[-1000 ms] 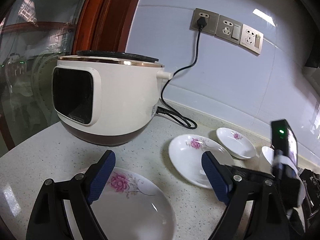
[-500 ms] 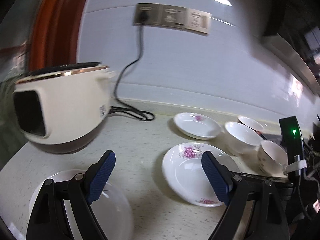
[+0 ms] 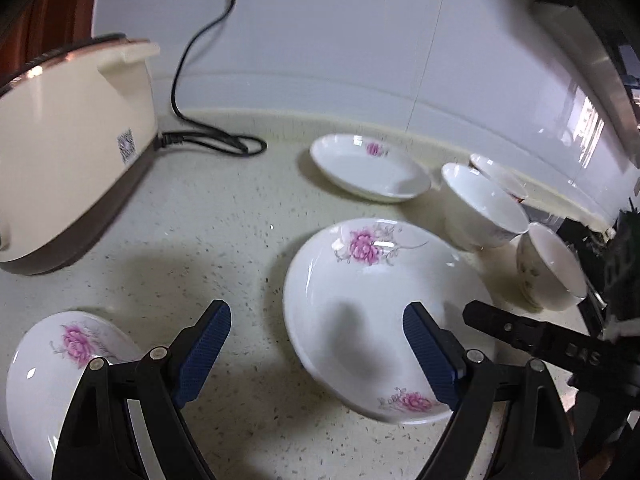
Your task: Organize plates and bowls
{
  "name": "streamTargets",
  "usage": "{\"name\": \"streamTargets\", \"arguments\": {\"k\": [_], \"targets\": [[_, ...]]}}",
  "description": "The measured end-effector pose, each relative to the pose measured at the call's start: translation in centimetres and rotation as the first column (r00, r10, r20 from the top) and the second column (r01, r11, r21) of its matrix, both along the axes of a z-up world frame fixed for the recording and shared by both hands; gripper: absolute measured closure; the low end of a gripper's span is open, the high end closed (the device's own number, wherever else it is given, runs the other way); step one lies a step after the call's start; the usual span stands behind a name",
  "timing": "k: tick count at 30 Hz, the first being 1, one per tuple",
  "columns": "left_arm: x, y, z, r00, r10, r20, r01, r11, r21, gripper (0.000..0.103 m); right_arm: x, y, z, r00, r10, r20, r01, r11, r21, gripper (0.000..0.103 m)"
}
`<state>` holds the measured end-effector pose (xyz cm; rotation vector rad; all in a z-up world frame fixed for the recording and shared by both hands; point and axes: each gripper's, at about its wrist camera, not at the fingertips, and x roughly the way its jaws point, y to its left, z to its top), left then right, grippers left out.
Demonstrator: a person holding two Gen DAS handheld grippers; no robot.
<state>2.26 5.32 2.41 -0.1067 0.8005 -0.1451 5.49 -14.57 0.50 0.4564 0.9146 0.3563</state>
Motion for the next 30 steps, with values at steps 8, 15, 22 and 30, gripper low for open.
{"name": "streamTargets", "arguments": {"k": [8, 15, 22, 30], "targets": [[2.1, 0.5, -1.1, 0.990, -0.001, -0.138, -0.008, 0.998, -0.068, 0.014, 1.0, 1.5, 0.6, 0.999, 0.047, 0.022, -0.046, 0.996, -0.075, 0.053], [3.1, 1.6, -1.2, 0.986, 0.040, -0.160, -0.052, 0.996, -0.071, 0.014, 1.9, 1.8, 0.4, 0.997, 0.072, 0.015, -0.071, 0.995, -0.072, 0.046], [3.3, 0.6, -1.6, 0.981, 0.097, -0.168, -0.086, 0.994, 0.068, 0.014, 1.9, 1.6, 0.4, 0.997, 0.075, 0.014, -0.075, 0.997, -0.020, 0.041], [3.1, 0.9, -1.7, 0.979, 0.136, -0.152, -0.132, 0.990, 0.041, 0.010, 1.9, 1.9, -0.4, 0.996, 0.086, -0.022, -0.087, 0.996, -0.030, 0.087]]}}
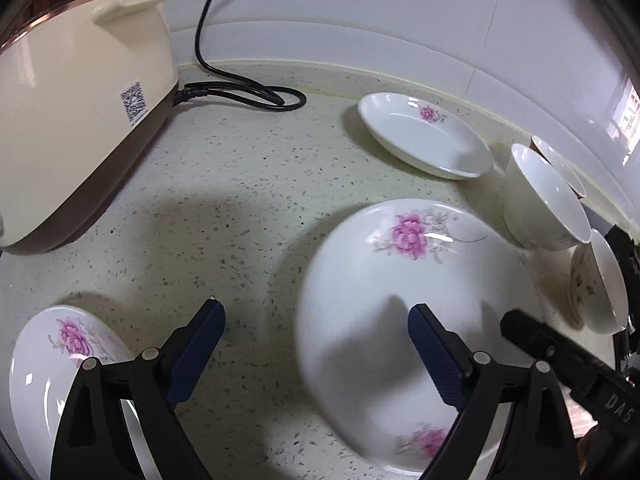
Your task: Organize plates and bowls
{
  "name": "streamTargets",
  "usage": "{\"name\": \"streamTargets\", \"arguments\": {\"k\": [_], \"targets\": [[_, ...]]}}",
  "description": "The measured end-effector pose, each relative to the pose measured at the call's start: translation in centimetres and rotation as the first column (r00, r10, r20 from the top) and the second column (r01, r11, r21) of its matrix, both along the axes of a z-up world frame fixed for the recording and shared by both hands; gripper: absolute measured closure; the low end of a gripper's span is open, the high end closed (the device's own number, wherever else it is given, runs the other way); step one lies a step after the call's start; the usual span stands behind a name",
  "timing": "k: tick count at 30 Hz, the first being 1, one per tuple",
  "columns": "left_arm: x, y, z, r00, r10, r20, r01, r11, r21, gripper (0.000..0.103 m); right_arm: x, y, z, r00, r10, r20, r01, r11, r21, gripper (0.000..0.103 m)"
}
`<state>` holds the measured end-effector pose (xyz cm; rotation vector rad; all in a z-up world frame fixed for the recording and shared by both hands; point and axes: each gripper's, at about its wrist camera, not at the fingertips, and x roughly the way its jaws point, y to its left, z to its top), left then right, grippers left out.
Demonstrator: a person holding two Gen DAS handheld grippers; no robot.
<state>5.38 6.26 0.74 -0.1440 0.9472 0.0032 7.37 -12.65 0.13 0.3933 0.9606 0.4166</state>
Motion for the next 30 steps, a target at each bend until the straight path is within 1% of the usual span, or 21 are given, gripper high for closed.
{"name": "streamTargets", "arguments": {"k": [1, 2, 3, 4, 5, 6, 7, 8, 10, 14, 18, 20, 25, 30], "targets": [[-0.2, 0.3, 0.1, 1.000, 0.003, 0.014, -0.003, 1.000, -0.025, 0.015, -0.1, 0.2, 0.0, 1.000, 0.012, 0.003, -0.012, 1.000, -0.002, 0.087], [-0.4, 0.3, 0.3, 1.000, -0.001, 0.028, 0.002, 0.999, -0.046, 0.025, -0.1, 0.5, 0.0, 1.000, 0.016, 0.012, -0.016, 1.000, -0.017, 0.088], [-0.6, 0.4, 0.5, 0.999, -0.004, 0.038, 0.006, 0.999, -0.048, 0.043, -0.2, 0.6, 0.1, 1.000, 0.016, 0.017, -0.015, 1.000, -0.025, 0.088], [-0.6, 0.4, 0.5, 0.999, -0.010, 0.036, 0.012, 0.999, -0.046, 0.066, -0.2, 0.6, 0.1, 1.000, 0.013, 0.019, -0.012, 0.999, -0.031, 0.088], [-0.7, 0.7, 0.4, 0.999, -0.015, 0.038, 0.017, 0.998, -0.068, 0.070, -0.3, 0.4, 0.1, 1.000, 0.002, 0.022, -0.001, 0.999, -0.034, 0.088], [-0.8, 1.2, 0.3, 0.999, -0.015, 0.044, 0.020, 0.993, -0.116, 0.073, -0.2, 0.2, 0.1, 1.000, -0.007, 0.019, 0.008, 1.000, -0.027, 0.088], [-0.9, 1.5, 0.3, 0.999, -0.010, 0.044, 0.016, 0.991, -0.133, 0.080, -0.2, 0.0, 0.0, 1.000, -0.014, 0.014, 0.014, 1.000, -0.015, 0.088], [-1.0, 1.8, 0.2, 0.999, -0.006, 0.044, 0.013, 0.989, -0.148, 0.082, -0.2, 0.0, 0.0, 1.000, -0.016, 0.013, 0.016, 1.000, -0.012, 0.089], [-1.1, 1.8, 0.3, 0.999, 0.001, 0.041, 0.005, 0.988, -0.157, 0.083, -0.2, 0.1, 0.0, 1.000, -0.014, 0.017, 0.014, 1.000, -0.021, 0.089], [-1.7, 1.1, 0.5, 0.998, 0.011, 0.056, -0.003, 0.991, -0.131, 0.083, -0.5, -0.2, 0.2, 0.999, -0.020, 0.028, 0.021, 0.999, -0.025, 0.089], [-2.5, 0.3, 1.7, 0.994, 0.000, 0.110, 0.009, 0.996, -0.084, 0.083, -0.9, -0.8, 0.5, 0.998, -0.029, 0.047, 0.029, 1.000, 0.000, 0.089], [-2.7, 0.2, 2.2, 0.992, 0.000, 0.130, 0.010, 0.997, -0.074, 0.083, -1.1, -1.1, 0.7, 0.998, -0.028, 0.060, 0.027, 1.000, 0.011, 0.089], [-3.6, 0.4, 3.1, 0.987, 0.004, 0.159, 0.008, 0.997, -0.075, 0.083, -1.8, -1.1, 1.3, 0.995, -0.017, 0.096, 0.014, 0.999, 0.030, 0.089], [-4.6, 1.0, 3.4, 0.986, 0.017, 0.165, -0.003, 0.996, -0.084, 0.083, -2.3, -0.6, 1.8, 0.992, 0.006, 0.124, -0.014, 0.998, 0.056, 0.089]]}}
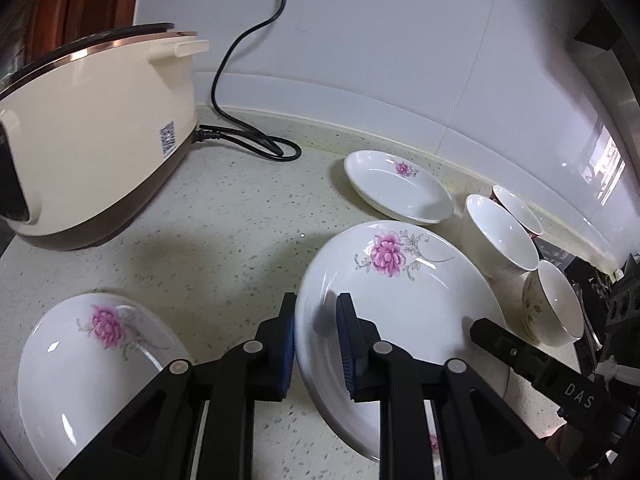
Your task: Organize plates and bowls
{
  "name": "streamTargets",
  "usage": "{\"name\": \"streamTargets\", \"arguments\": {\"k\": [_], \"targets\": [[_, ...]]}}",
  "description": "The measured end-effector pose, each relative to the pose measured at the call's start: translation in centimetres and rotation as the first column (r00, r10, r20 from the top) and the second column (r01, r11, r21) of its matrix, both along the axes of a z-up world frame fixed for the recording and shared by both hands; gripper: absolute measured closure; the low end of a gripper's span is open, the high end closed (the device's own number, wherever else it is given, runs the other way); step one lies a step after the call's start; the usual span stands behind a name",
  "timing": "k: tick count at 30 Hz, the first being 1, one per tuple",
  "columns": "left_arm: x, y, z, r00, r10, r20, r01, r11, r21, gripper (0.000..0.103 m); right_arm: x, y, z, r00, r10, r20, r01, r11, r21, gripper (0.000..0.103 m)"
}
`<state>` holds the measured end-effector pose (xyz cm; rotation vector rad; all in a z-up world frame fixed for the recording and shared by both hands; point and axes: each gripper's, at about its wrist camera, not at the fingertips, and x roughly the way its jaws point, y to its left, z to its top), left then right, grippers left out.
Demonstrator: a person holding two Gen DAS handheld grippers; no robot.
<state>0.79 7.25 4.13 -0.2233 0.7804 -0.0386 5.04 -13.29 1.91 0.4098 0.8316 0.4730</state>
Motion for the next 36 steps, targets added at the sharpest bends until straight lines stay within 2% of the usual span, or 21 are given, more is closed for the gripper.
{"name": "streamTargets", "arguments": {"k": [6, 12, 17, 28, 36], "targets": [[-1.3, 1.0, 0.3, 0.999, 0.025, 0.021, -0.025, 1.000, 0.011, 0.083, -0.6, 1.1, 0.3, 0.999, 0.047, 0.022, -0.048, 0.998, 0.033, 0.089], [-3.0, 2.9, 0.3, 0.997, 0.068, 0.027, -0.068, 0.998, -0.014, 0.083, -1.4, 2.8, 0.5, 0.994, 0.100, 0.042, -0.102, 0.994, 0.045, 0.088], [-4.4, 4.7, 0.9, 0.992, 0.112, 0.049, -0.112, 0.994, -0.012, 0.082, -2.2, 5.0, 0.9, 0.986, 0.153, 0.068, -0.156, 0.987, 0.027, 0.088], [-7.0, 8.7, 0.7, 0.981, 0.187, 0.046, -0.184, 0.982, -0.046, 0.083, -2.9, 9.2, 0.4, 0.977, 0.213, 0.031, -0.214, 0.976, 0.042, 0.088], [-8.7, 13.6, -0.3, 0.961, 0.275, 0.012, -0.273, 0.958, -0.085, 0.083, -3.6, 14.2, -0.1, 0.958, 0.286, 0.017, -0.286, 0.958, 0.011, 0.088]]}}
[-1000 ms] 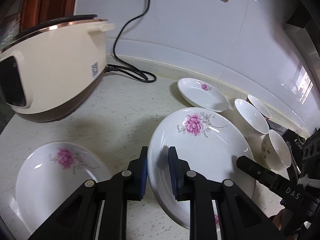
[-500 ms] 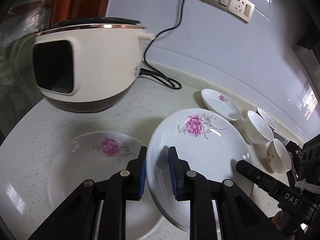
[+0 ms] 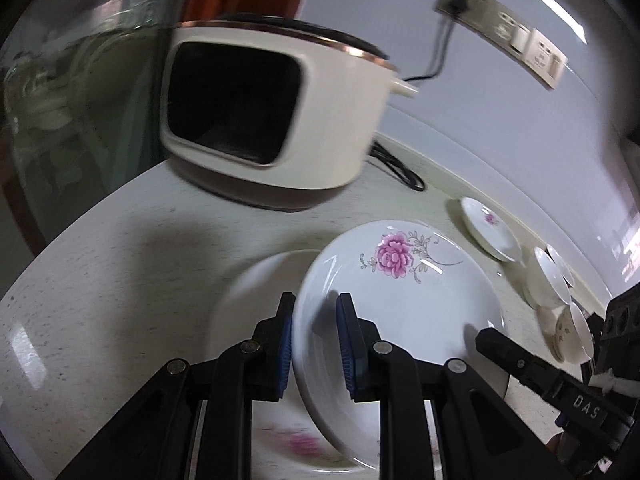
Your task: Organize plates and bowls
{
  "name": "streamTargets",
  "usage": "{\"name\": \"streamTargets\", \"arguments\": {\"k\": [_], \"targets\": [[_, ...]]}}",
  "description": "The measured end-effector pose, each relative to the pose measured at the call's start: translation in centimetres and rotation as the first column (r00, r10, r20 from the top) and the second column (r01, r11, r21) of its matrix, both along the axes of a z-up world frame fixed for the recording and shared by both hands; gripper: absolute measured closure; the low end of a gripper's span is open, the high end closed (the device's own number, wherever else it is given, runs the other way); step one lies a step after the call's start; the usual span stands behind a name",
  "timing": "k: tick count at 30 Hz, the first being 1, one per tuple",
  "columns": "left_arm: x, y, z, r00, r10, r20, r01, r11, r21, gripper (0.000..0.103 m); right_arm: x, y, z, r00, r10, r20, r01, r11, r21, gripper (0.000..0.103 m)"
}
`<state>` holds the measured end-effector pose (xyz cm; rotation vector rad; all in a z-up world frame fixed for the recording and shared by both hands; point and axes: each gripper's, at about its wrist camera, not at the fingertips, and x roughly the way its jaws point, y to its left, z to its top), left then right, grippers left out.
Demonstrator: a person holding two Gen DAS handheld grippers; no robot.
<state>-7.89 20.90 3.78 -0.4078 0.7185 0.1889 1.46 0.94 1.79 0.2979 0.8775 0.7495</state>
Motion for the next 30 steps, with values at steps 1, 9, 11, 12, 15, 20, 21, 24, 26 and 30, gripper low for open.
{"name": "streamTargets", "arguments": {"k": [1, 9, 11, 12, 15, 20, 21, 24, 26, 30], "targets": [[0.1, 0.3, -0.2, 1.000, 0.008, 0.000, -0.008, 1.000, -0.001, 0.083, -0.1, 0.5, -0.1, 1.000, 0.007, 0.000, -0.007, 1.000, -0.005, 0.088], [0.0, 1.5, -0.6, 1.000, 0.025, -0.003, -0.025, 1.000, 0.010, 0.082, -0.1, 2.6, -0.7, 0.999, 0.038, 0.007, -0.038, 0.998, -0.055, 0.088], [-0.1, 1.7, -0.7, 1.000, 0.028, -0.007, -0.028, 1.000, 0.014, 0.082, -0.3, 3.0, -0.6, 0.999, 0.048, 0.025, -0.046, 0.996, -0.074, 0.088], [-0.6, 1.9, -0.7, 1.000, 0.030, -0.009, -0.030, 0.999, 0.015, 0.082, -0.4, 3.2, -0.6, 0.998, 0.052, 0.033, -0.049, 0.995, -0.081, 0.088], [-0.7, 2.3, -0.8, 0.999, 0.032, -0.011, -0.032, 0.999, 0.009, 0.081, -0.6, 3.5, -0.5, 0.997, 0.058, 0.044, -0.055, 0.995, -0.086, 0.087], [-1.0, 2.5, -0.6, 0.999, 0.042, -0.002, -0.042, 0.999, 0.029, 0.080, -1.5, 4.5, 0.0, 0.991, 0.076, 0.108, -0.058, 0.986, -0.158, 0.086], [-1.0, 2.5, -0.6, 0.999, 0.045, -0.003, -0.045, 0.998, 0.037, 0.079, -1.7, 4.8, 0.0, 0.989, 0.082, 0.120, -0.060, 0.983, -0.175, 0.085], [-1.0, 2.6, -0.8, 0.998, 0.057, -0.011, -0.057, 0.997, 0.060, 0.079, -2.1, 5.9, -0.1, 0.983, 0.101, 0.155, -0.064, 0.971, -0.229, 0.083], [-1.0, 2.9, -0.9, 0.998, 0.060, -0.016, -0.059, 0.997, 0.054, 0.079, -2.2, 6.3, -0.2, 0.980, 0.110, 0.165, -0.066, 0.965, -0.253, 0.081], [-1.2, 3.1, -1.2, 0.998, 0.059, -0.025, -0.058, 0.997, 0.053, 0.079, -2.3, 6.4, -0.3, 0.979, 0.126, 0.161, -0.082, 0.964, -0.253, 0.074]]}}
